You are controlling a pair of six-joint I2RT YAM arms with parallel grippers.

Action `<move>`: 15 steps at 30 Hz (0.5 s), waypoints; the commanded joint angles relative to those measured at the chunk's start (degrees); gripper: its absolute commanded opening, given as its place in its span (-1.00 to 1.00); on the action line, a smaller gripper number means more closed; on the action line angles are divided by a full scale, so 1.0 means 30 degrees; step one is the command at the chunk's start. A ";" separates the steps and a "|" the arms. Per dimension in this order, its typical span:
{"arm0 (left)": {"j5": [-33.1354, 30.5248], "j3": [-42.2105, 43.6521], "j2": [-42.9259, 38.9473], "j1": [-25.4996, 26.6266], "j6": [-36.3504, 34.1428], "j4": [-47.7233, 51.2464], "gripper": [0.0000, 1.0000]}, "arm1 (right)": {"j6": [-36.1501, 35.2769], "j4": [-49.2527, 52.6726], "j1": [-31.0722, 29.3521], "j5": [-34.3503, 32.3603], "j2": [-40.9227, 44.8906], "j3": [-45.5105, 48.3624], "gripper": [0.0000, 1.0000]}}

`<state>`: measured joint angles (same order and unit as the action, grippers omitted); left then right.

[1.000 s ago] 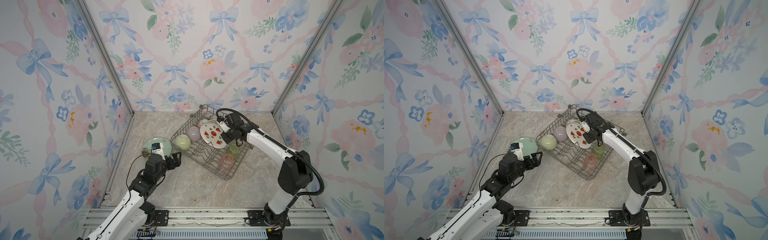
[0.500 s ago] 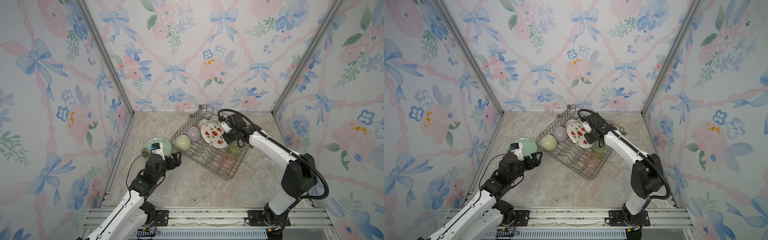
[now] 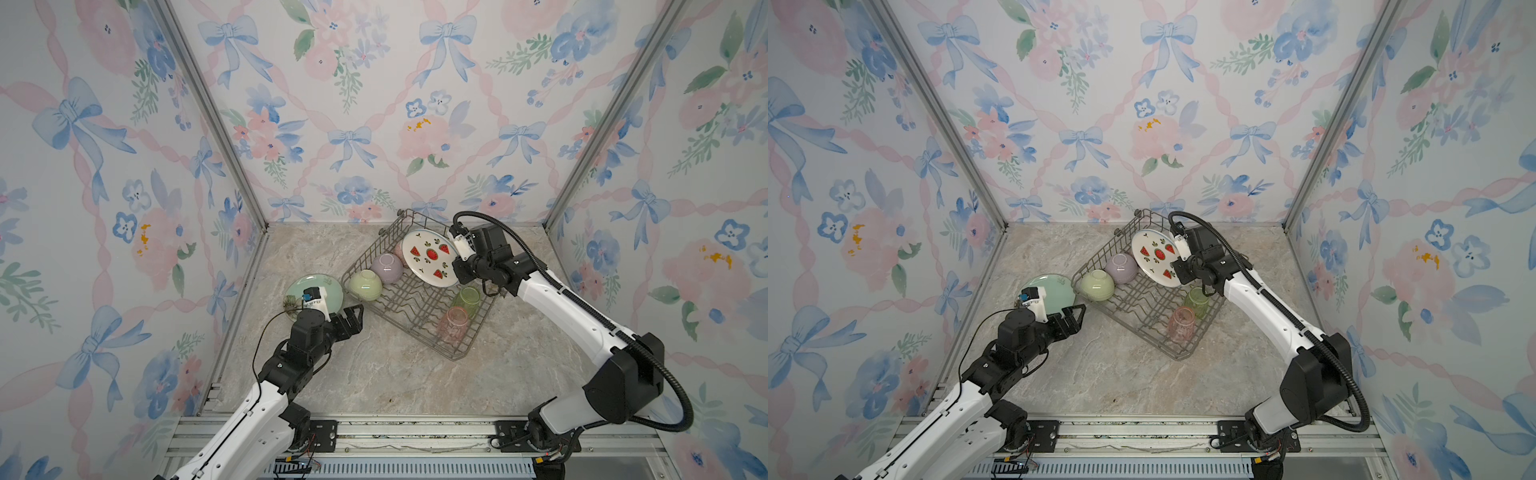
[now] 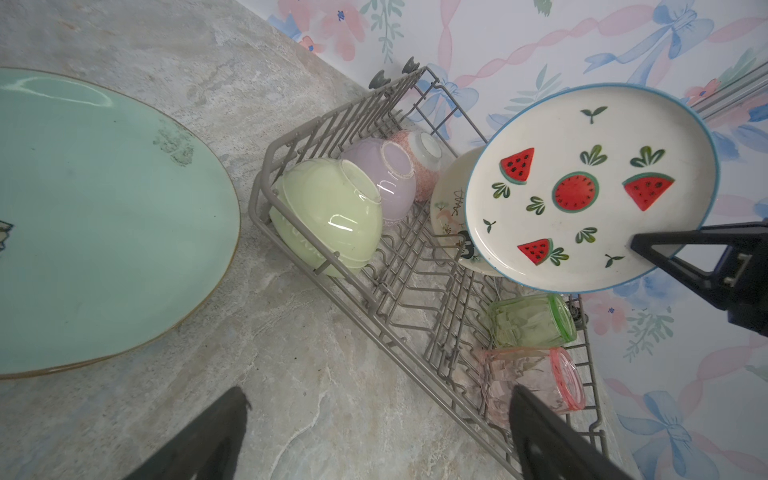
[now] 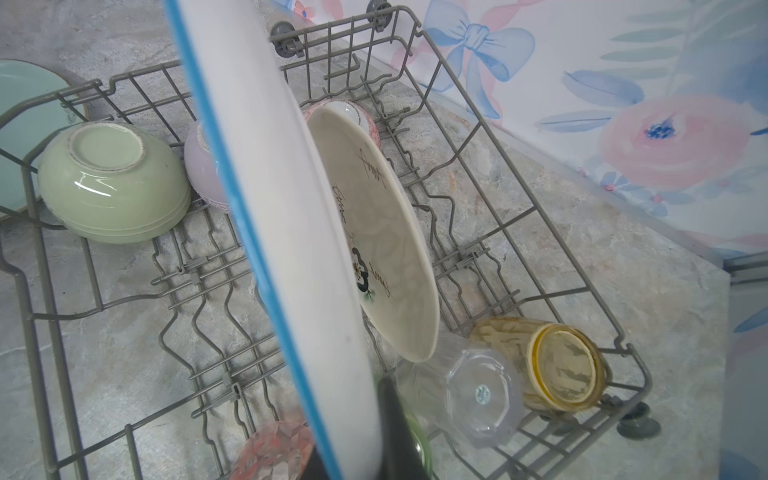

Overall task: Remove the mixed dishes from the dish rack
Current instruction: 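Grasp the watermelon-print plate rim with the right gripper and lift it upward, then carry the watermelon plate toward the left gripper while the left gripper reaches to it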

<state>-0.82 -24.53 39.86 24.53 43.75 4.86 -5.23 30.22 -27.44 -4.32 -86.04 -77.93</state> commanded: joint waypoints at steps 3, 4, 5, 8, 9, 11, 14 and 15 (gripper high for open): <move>0.0271 -0.0428 0.0401 0.0223 0.0271 0.0094 0.96 | 0.3321 -0.3539 -0.0220 0.1254 0.2319 0.1042 -1.00; 0.0320 -0.0489 0.0522 0.0259 0.0309 -0.0023 0.96 | 0.3801 -0.3788 -0.0306 0.1267 0.2551 0.1333 -1.00; 0.0401 -0.0548 0.0626 0.0303 0.0348 -0.0178 0.96 | 0.4232 -0.4061 -0.0452 0.1323 0.2788 0.1606 -1.00; 0.0606 -0.0666 0.1049 0.0403 0.0502 -0.0629 0.96 | 0.5630 -0.4804 -0.0794 0.1427 0.3398 0.2371 -1.00; 0.0696 -0.0735 0.1182 0.0434 0.0577 -0.0818 0.96 | 0.6188 -0.5080 -0.0886 0.1560 0.3588 0.2620 -1.00; 0.1035 -0.0728 0.1405 0.0492 0.0873 -0.1387 0.96 | 0.7239 -0.5590 -0.1145 0.1605 0.3972 0.3120 -1.00; 0.1546 -0.0479 0.1400 0.0552 0.1538 -0.2804 0.96 | 0.8933 -0.7117 -0.1628 0.1822 0.4529 0.4328 -1.00; 0.1696 -0.0351 0.1342 0.0580 0.1832 -0.3347 0.96 | 0.9182 -0.7505 -0.1832 0.1978 0.4651 0.4595 -1.00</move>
<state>2.02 -25.10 44.16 25.78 46.65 0.75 15.22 19.55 -31.35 -0.49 -75.09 -65.10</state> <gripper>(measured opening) 0.980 0.112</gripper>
